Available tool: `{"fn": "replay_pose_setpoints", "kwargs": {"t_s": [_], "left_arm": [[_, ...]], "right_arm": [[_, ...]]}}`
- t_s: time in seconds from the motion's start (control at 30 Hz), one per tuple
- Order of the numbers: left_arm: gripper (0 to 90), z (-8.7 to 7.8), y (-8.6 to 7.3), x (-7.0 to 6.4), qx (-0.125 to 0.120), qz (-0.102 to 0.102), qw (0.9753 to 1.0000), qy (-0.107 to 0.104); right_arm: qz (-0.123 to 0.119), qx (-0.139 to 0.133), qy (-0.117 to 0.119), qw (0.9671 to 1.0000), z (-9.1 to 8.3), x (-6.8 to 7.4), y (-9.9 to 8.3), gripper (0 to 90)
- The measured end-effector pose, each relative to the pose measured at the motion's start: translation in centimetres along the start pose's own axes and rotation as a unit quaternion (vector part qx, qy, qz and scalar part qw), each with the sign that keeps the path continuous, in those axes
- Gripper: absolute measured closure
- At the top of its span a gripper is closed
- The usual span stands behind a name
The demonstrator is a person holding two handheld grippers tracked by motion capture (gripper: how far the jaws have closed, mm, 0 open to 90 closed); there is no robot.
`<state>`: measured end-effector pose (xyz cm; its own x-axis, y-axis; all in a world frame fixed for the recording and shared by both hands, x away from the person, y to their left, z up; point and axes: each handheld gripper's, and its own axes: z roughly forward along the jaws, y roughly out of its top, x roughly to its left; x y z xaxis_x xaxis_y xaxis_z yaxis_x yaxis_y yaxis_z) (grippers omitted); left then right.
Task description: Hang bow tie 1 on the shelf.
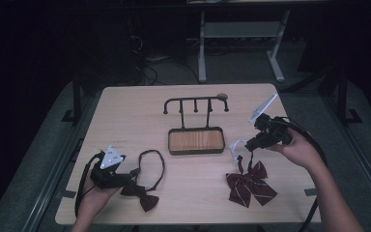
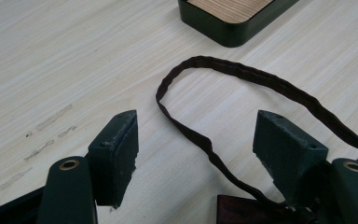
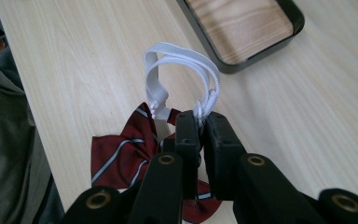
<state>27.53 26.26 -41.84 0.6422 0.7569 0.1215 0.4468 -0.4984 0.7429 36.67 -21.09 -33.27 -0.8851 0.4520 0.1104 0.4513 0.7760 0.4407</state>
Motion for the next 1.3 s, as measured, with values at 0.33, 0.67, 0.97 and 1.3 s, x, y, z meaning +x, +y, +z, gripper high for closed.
{"fn": "replay_pose_setpoints", "kwargs": {"t_s": [0.33,0.67,0.97,1.3], "left_arm": [[31.6,0.1,0.0,0.0,-0.002,-0.003,1.0000,-0.003],[31.6,-0.1,0.1,0.2,-0.002,0.001,1.0000,-0.001],[31.3,-0.1,0.1,0.2,-0.006,-0.002,1.0000,-0.003],[31.3,0.0,0.1,0.1,-0.003,-0.001,1.0000,-0.002]], "right_arm": [[-0.017,-0.016,-0.012,0.9997,-2.2,0.8,0.9,84.0],[-0.029,-0.017,-0.022,0.9992,-2.7,1.1,1.9,84.1],[-0.037,-0.012,-0.034,0.9987,-3.9,1.2,3.5,84.3],[-0.031,-0.007,-0.035,0.9989,-4.3,0.4,4.8,84.3]]}}
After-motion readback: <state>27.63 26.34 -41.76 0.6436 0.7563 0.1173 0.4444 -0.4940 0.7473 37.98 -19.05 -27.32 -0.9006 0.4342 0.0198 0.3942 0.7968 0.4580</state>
